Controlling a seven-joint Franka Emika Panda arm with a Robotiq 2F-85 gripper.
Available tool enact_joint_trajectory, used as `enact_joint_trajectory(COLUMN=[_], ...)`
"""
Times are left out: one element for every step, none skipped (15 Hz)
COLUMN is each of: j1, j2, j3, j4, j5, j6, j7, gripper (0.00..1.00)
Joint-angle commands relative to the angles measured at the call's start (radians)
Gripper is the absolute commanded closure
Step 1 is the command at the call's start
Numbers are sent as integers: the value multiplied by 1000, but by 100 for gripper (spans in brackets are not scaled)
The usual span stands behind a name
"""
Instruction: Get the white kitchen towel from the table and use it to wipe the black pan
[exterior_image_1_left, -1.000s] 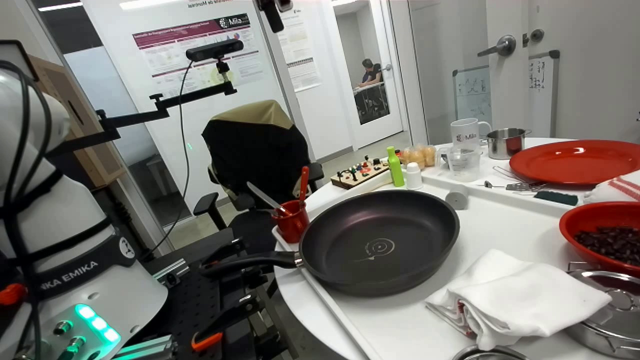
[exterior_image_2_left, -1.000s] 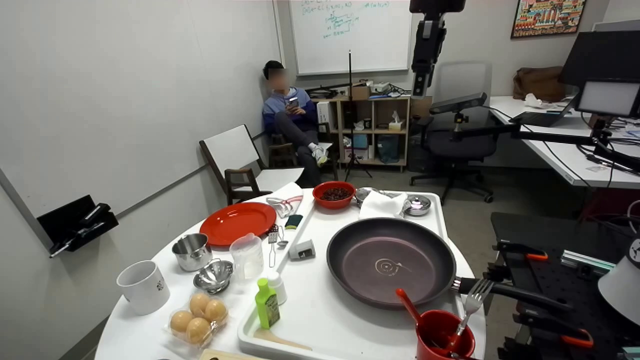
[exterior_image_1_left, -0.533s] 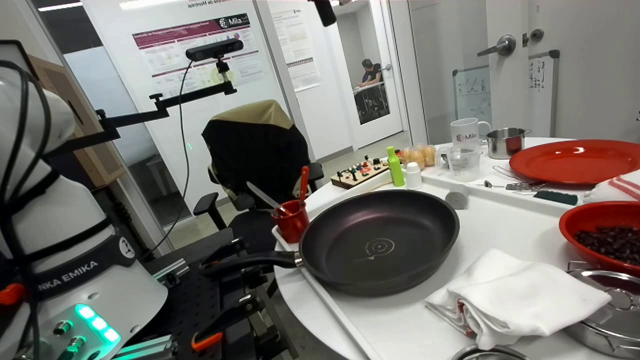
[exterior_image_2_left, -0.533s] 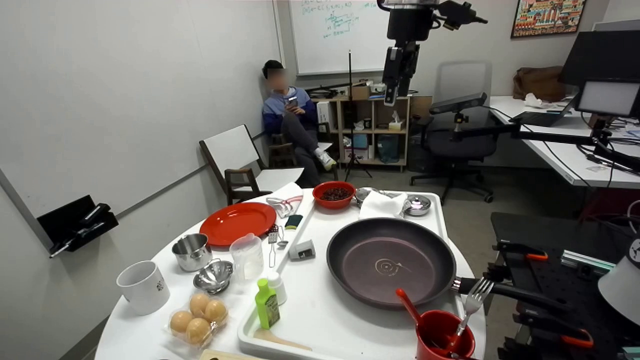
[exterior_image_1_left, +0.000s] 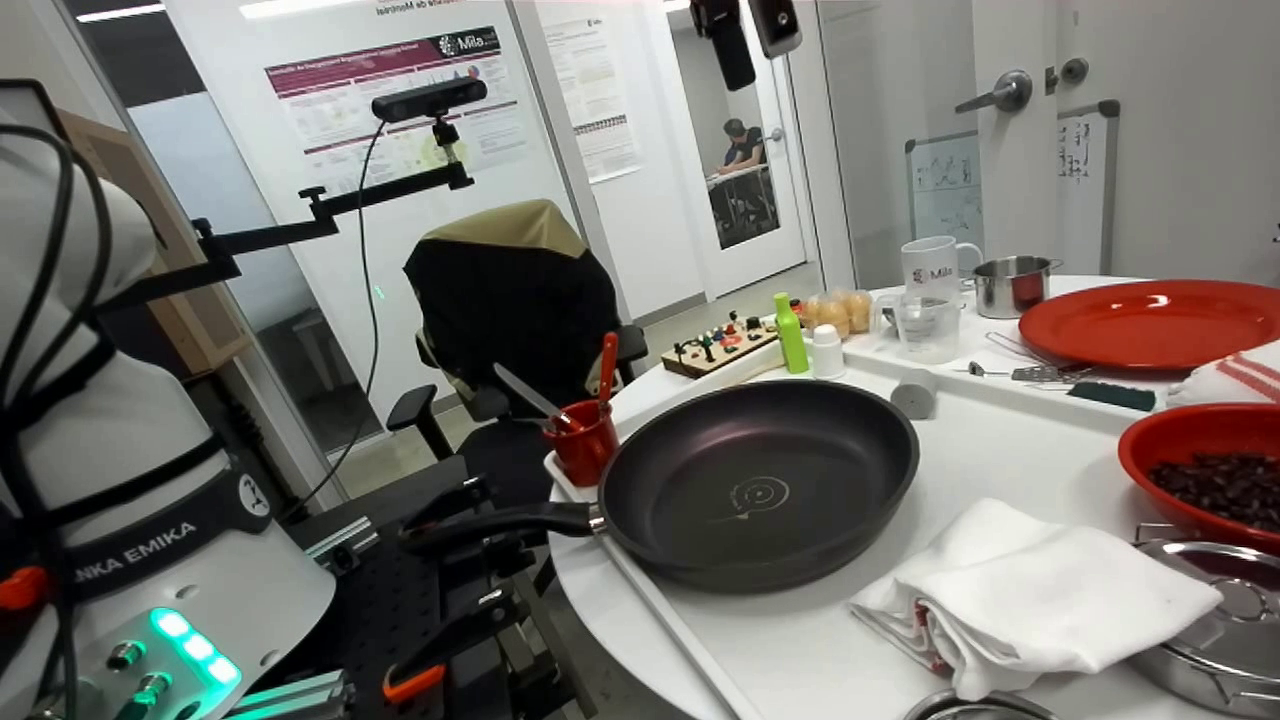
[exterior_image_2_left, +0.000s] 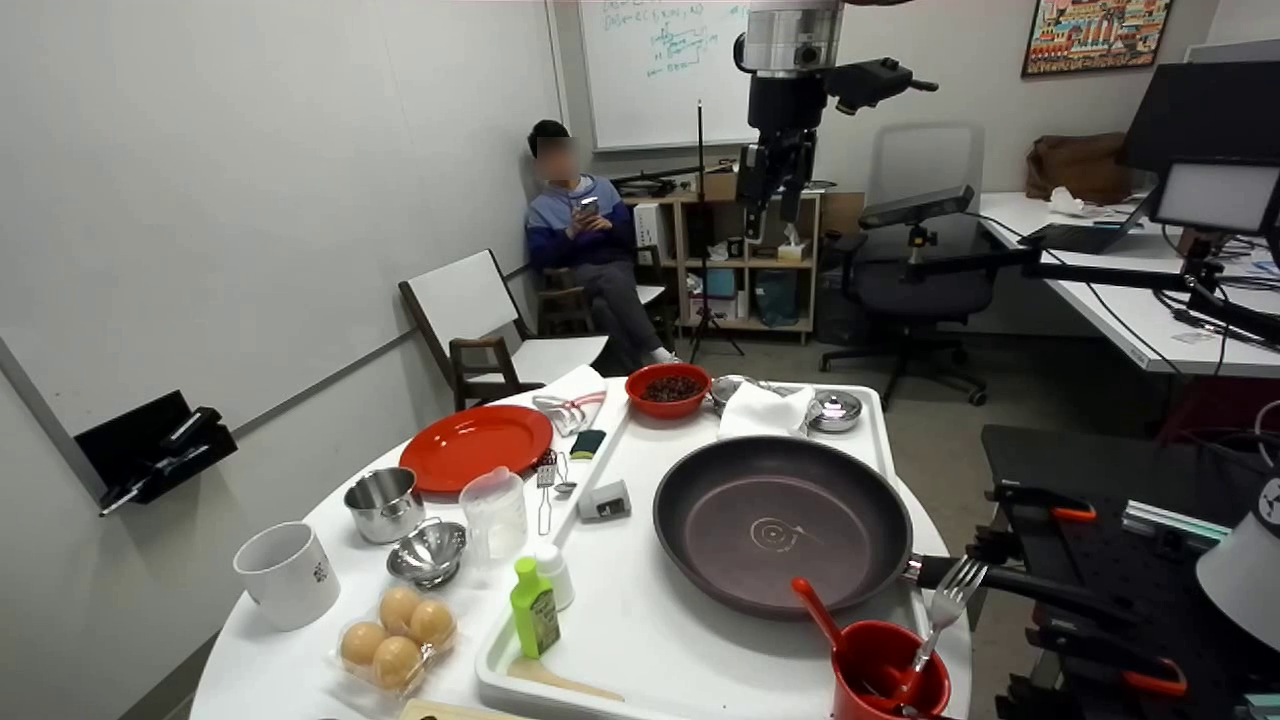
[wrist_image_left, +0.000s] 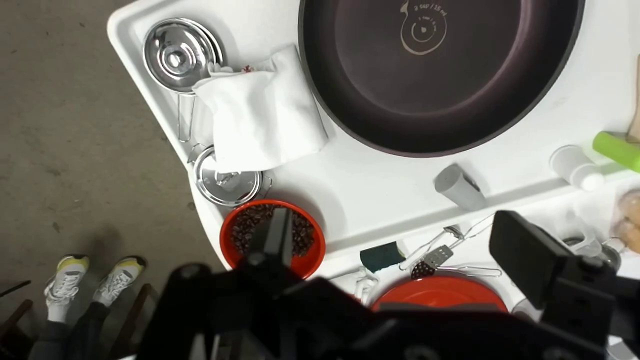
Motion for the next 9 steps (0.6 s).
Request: enact_joint_trajectory(j1=[5, 5, 5, 4, 2, 0, -6, -10, -17], j2=[-2, -2, -2, 2, 16, 29, 53, 76, 107], j3=[-5, -5, -5, -8, -16, -24, -38, -52, -68], j4=[2, 2, 2, 4, 13, 21, 35, 46, 64], j5=[-1, -1, -1, 3, 10, 14, 14, 14, 17], j6=[-3, -3, -3, 0, -3, 3, 9, 24, 35], j7=[0, 0, 0, -2, -24, -44, -69, -97, -123], gripper=[0, 0, 0, 0, 0, 0, 0, 0, 0])
